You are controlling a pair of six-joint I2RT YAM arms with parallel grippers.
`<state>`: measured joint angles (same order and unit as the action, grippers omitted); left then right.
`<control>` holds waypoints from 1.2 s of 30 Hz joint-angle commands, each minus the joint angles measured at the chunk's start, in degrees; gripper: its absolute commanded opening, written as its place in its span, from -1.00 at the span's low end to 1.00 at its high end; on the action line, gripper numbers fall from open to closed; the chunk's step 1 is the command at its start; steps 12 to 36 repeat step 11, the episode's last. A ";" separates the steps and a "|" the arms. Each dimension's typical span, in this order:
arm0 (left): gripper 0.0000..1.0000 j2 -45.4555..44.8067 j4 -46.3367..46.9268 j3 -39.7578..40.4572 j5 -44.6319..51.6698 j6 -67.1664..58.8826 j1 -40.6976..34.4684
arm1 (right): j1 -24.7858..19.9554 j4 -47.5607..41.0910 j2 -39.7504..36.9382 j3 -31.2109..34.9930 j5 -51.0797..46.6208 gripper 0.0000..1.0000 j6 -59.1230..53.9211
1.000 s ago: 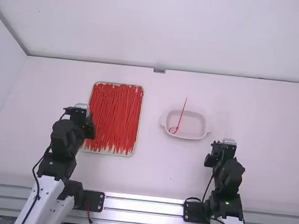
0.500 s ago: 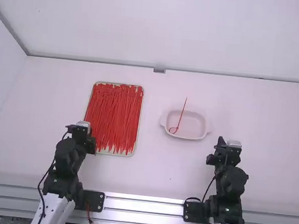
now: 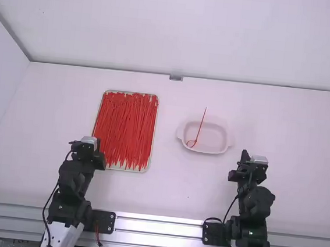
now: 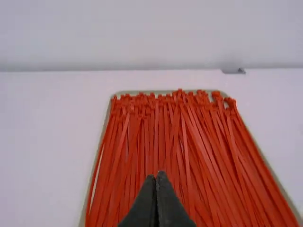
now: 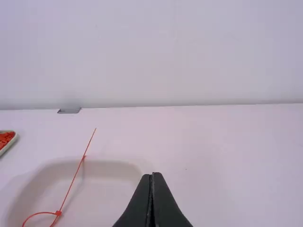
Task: Fasten the cable tie
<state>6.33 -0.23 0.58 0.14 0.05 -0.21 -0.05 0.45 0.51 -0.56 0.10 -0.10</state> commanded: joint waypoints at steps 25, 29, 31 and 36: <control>-1.00 -6.33 0.23 -0.58 -0.14 -0.05 0.21 | 0.05 -0.45 -0.51 0.56 -0.10 -1.00 0.10; -1.00 -6.33 0.23 -0.58 -0.14 -0.05 0.21 | 0.05 -0.45 -0.51 0.56 -0.10 -1.00 0.10; -1.00 -6.33 0.23 -0.58 -0.14 -0.05 0.21 | 0.05 -0.45 -0.51 0.56 -0.10 -1.00 0.10; -1.00 -6.33 0.23 -0.58 -0.14 -0.05 0.21 | 0.05 -0.45 -0.51 0.56 -0.10 -1.00 0.10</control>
